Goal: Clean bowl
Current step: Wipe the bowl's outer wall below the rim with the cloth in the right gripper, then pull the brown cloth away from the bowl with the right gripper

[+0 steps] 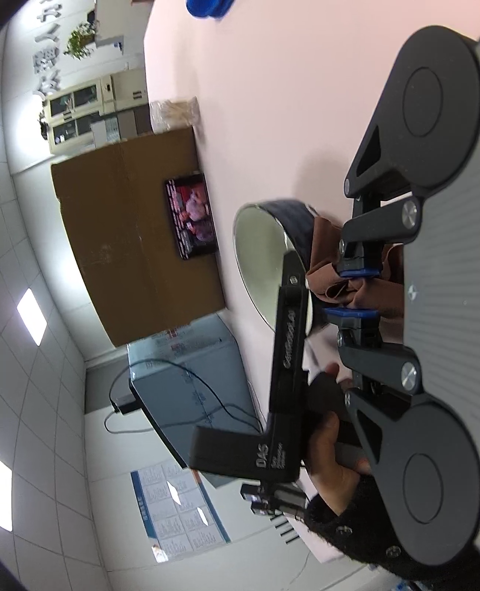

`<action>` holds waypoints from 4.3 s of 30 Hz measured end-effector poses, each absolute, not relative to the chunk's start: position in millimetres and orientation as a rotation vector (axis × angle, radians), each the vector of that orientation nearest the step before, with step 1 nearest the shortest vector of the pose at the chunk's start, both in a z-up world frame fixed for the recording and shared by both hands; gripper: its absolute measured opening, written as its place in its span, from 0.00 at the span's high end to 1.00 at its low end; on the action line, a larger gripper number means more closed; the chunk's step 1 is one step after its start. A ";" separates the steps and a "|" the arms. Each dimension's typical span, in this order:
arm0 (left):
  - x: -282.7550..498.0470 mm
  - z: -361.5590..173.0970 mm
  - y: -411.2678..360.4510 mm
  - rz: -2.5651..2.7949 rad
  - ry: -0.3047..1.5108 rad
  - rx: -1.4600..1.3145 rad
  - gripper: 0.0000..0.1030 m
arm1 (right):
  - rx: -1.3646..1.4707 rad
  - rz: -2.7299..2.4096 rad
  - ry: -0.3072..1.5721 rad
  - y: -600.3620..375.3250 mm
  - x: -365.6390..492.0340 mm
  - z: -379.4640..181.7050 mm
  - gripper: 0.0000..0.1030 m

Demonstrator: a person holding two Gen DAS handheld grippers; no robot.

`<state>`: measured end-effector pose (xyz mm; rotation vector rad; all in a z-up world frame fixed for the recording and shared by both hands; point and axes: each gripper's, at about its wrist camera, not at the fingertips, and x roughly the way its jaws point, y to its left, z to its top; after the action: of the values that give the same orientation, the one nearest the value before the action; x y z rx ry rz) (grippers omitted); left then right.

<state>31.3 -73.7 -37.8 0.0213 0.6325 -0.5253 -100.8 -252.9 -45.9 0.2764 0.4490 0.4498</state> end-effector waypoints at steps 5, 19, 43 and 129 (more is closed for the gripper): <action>34.8 -38.6 -70.6 -0.528 0.634 0.017 0.00 | 0.255 0.474 0.452 -244.1 -100.1 -45.3 0.83; 36.5 -39.7 -69.5 -0.533 0.633 0.013 0.00 | 0.256 0.457 0.455 -247.1 -100.4 -46.1 0.83; 29.8 -38.4 -70.9 -0.553 0.632 0.016 0.00 | 0.243 0.431 0.454 -254.6 -102.2 -44.2 0.84; 31.0 -36.9 -66.0 -0.514 0.627 -0.018 0.00 | 0.010 0.448 0.538 -244.5 -111.8 -48.6 0.45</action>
<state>31.0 -66.0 -36.9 -0.0177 0.6272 -0.5139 -111.8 -244.5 -48.6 0.0103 0.5375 0.4484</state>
